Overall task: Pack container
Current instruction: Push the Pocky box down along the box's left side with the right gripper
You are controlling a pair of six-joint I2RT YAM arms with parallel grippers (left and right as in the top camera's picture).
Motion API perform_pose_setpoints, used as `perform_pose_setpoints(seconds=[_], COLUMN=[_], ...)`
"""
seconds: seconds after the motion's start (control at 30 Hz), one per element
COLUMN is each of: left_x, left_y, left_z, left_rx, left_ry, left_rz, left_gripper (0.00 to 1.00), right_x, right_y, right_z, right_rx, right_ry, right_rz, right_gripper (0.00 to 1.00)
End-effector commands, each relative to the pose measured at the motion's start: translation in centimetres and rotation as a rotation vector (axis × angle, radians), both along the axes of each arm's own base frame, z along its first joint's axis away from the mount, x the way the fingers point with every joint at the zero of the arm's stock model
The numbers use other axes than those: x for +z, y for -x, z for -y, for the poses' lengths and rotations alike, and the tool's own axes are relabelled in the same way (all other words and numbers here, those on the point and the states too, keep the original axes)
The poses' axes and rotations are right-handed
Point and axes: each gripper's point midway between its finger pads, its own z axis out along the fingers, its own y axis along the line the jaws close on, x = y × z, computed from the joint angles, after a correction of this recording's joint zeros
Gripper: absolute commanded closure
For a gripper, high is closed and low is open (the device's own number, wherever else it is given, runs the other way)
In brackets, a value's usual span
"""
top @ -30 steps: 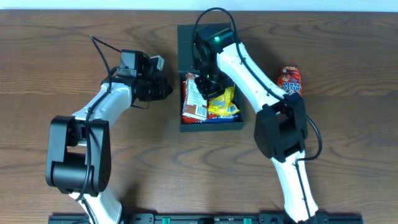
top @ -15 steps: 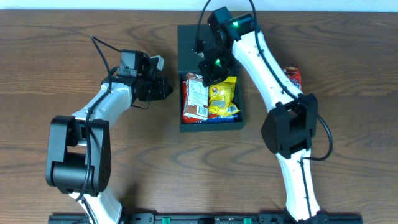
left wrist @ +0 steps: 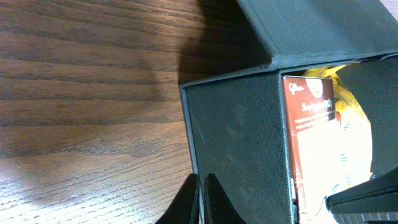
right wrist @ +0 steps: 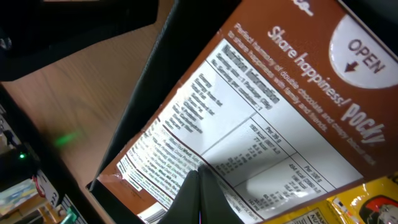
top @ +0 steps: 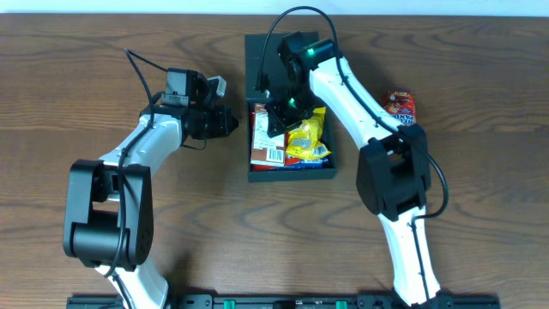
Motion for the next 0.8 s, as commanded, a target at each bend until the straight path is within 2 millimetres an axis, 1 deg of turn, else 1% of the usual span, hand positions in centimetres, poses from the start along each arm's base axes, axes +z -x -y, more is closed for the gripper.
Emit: perform_pose_setpoints(seconds=[0.0, 0.13, 0.33, 0.43, 0.5, 0.53, 0.57, 0.63, 0.67, 0.7, 0.77], left_x=[-0.2, -0.2, -0.2, -0.2, -0.2, -0.2, -0.2, -0.2, -0.2, -0.2, -0.2], left_y=[-0.4, -0.4, -0.4, -0.4, -0.4, -0.4, -0.3, -0.3, -0.4, -0.4, -0.4], left_z=[0.1, 0.1, 0.1, 0.1, 0.1, 0.1, 0.1, 0.1, 0.1, 0.1, 0.1], left_rx=[-0.005, -0.005, -0.005, -0.005, -0.005, -0.005, -0.005, -0.005, -0.005, -0.005, -0.005], left_ry=[-0.005, -0.005, -0.005, -0.005, -0.005, -0.005, -0.005, -0.005, -0.005, -0.005, -0.005], left_rz=[0.003, 0.003, 0.003, 0.003, 0.003, 0.002, 0.002, 0.002, 0.002, 0.002, 0.002], left_gripper=[0.94, 0.94, 0.94, 0.94, 0.94, 0.94, 0.94, 0.94, 0.94, 0.94, 0.94], right_x=[0.1, 0.1, -1.0, -1.0, -0.6, 0.0, 1.2, 3.7, 4.9, 5.7, 5.5], right_y=[0.8, 0.9, 0.5, 0.2, -0.2, -0.3, -0.7, -1.9, -2.6, -3.6, -5.0], right_z=[-0.9, -1.2, -1.3, -1.4, -1.6, -1.6, -1.4, -0.7, 0.1, 1.6, 4.3], right_rx=[0.052, 0.092, 0.098, 0.098, 0.096, 0.093, 0.086, 0.067, 0.053, 0.03, -0.023], right_ry=[-0.027, -0.043, -0.041, -0.048, -0.056, -0.061, -0.066, -0.067, -0.05, -0.006, 0.079], right_rz=[0.005, 0.029, 0.049, 0.064, 0.078, 0.082, 0.094, 0.135, 0.164, 0.2, 0.224], right_gripper=[0.99, 0.99, 0.99, 0.98, 0.99, 0.99, 0.99, 0.99, 0.99, 0.99, 0.98])
